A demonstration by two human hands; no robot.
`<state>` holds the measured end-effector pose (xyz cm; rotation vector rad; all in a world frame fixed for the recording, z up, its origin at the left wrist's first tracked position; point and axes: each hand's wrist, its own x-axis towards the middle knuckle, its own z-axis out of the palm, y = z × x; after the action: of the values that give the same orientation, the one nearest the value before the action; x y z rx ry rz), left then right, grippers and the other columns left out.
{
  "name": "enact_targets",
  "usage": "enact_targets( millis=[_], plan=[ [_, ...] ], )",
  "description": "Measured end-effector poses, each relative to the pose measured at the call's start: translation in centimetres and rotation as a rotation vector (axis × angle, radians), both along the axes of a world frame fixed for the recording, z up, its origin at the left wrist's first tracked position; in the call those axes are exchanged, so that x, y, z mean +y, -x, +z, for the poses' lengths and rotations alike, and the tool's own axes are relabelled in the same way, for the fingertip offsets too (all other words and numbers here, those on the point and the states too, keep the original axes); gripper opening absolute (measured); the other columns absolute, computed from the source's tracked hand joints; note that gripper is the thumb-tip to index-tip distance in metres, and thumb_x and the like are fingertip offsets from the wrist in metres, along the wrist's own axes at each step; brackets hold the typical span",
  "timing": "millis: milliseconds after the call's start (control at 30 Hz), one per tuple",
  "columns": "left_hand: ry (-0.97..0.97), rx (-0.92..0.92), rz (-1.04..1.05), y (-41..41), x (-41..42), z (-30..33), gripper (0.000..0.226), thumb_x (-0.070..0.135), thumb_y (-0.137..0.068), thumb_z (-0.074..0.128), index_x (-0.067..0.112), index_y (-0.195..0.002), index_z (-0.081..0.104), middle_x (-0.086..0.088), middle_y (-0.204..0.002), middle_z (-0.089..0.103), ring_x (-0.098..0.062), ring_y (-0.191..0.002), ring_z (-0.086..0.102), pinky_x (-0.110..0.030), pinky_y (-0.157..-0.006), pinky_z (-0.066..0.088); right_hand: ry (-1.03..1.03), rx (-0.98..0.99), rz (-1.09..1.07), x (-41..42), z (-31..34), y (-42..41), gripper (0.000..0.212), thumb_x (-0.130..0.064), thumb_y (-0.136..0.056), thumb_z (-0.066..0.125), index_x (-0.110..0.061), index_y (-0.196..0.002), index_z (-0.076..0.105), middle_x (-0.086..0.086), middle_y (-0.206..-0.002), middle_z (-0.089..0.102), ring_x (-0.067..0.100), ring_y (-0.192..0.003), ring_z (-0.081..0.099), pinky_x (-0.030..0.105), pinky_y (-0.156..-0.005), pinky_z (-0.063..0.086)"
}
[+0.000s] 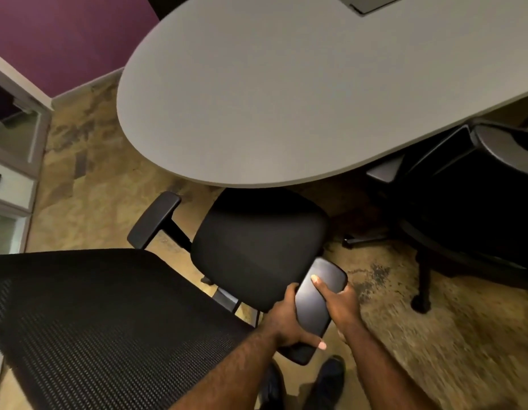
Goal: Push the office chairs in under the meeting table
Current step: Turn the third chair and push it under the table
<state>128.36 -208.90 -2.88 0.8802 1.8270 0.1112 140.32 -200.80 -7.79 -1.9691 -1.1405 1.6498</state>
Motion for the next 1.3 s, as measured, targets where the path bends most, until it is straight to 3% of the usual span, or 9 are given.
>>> enact_targets(
  millis=[100,233,367,467,633,900,1067,1200,1300],
  plan=[
    [-0.006,-0.014,-0.015,0.1,0.2,0.0,0.140,0.057,-0.037,0.091,0.042,-0.146,0.005,0.000,-0.142,0.046,-0.027,-0.128,0.048,-0.049,-0.101,0.049,0.047,0.012,-0.047,-0.2,-0.3,0.1,0.088,-0.056,-0.063,0.083,-0.001,-0.126,0.054,0.017,-0.123,0.063,0.022,-0.089,0.055,0.031,-0.072,0.046],
    [-0.009,-0.038,0.014,0.2,0.1,-0.1,0.136,0.057,-0.035,0.092,0.046,-0.143,0.009,0.001,-0.139,0.048,-0.026,-0.125,0.050,-0.050,-0.098,0.052,0.072,0.010,-0.070,-0.2,-0.6,0.4,0.093,-0.064,-0.059,0.081,-0.001,-0.123,0.056,0.017,-0.119,0.064,0.024,-0.088,0.058,0.028,-0.066,0.048],
    [-0.035,-0.040,0.026,-0.2,0.1,0.2,0.137,0.050,-0.040,0.095,0.040,-0.147,0.010,-0.003,-0.141,0.046,-0.028,-0.127,0.049,-0.052,-0.097,0.051,0.058,-0.025,-0.088,0.0,-0.4,0.4,0.095,-0.064,-0.060,0.081,0.001,-0.124,0.055,0.019,-0.122,0.063,0.034,-0.102,0.063,0.040,-0.081,0.055],
    [-0.058,-0.050,0.052,-0.4,0.5,0.3,0.134,0.042,-0.046,0.097,0.036,-0.148,0.011,-0.005,-0.143,0.044,-0.029,-0.127,0.047,-0.053,-0.097,0.051,0.035,-0.043,-0.083,0.6,-0.3,0.4,0.098,-0.066,-0.060,0.079,0.002,-0.127,0.054,0.020,-0.127,0.061,0.036,-0.108,0.061,0.035,-0.077,0.050],
    [-0.042,-0.066,0.067,-0.5,1.4,-0.7,0.128,0.033,-0.054,0.096,0.031,-0.149,0.011,-0.008,-0.143,0.043,-0.030,-0.127,0.047,-0.053,-0.098,0.050,0.025,-0.021,-0.080,1.5,-0.8,0.4,0.097,-0.069,-0.055,0.078,0.000,-0.120,0.058,0.015,-0.120,0.064,0.021,-0.086,0.057,0.030,-0.067,0.046],
    [0.058,-0.065,0.045,0.2,0.7,-4.8,0.132,0.031,-0.055,0.096,0.030,-0.150,0.005,-0.010,-0.143,0.044,-0.033,-0.127,0.047,-0.054,-0.099,0.049,0.086,0.015,-0.133,-0.1,-3.6,1.0,0.109,-0.075,-0.040,0.075,-0.005,-0.122,0.057,0.011,-0.118,0.064,0.021,-0.085,0.059,0.023,-0.059,0.045],
    [0.088,-0.050,0.031,0.2,0.1,-6.9,0.134,0.033,-0.052,0.096,0.032,-0.149,0.003,-0.010,-0.143,0.044,-0.033,-0.127,0.047,-0.055,-0.099,0.049,0.112,0.014,-0.142,-1.1,-6.1,1.0,0.103,-0.071,-0.043,0.078,-0.008,-0.121,0.058,0.008,-0.118,0.065,0.024,-0.093,0.064,0.035,-0.076,0.056],
    [0.095,-0.036,0.033,0.2,-0.3,-7.9,0.137,0.035,-0.051,0.097,0.032,-0.150,0.002,-0.009,-0.145,0.042,-0.033,-0.128,0.045,-0.056,-0.099,0.048,0.111,0.025,-0.142,-1.5,-7.6,1.1,0.099,-0.071,-0.042,0.078,-0.008,-0.117,0.061,0.005,-0.112,0.067,0.021,-0.089,0.065,0.031,-0.071,0.056],
    [0.078,-0.037,0.029,0.3,-0.3,-8.3,0.136,0.035,-0.051,0.097,0.032,-0.150,0.003,-0.009,-0.145,0.042,-0.033,-0.129,0.045,-0.056,-0.098,0.049,0.080,0.020,-0.135,-1.4,-8.4,1.1,0.091,-0.067,-0.049,0.080,-0.008,-0.116,0.062,-0.001,-0.101,0.062,0.014,-0.080,0.060,0.015,-0.054,0.045]
  ],
)
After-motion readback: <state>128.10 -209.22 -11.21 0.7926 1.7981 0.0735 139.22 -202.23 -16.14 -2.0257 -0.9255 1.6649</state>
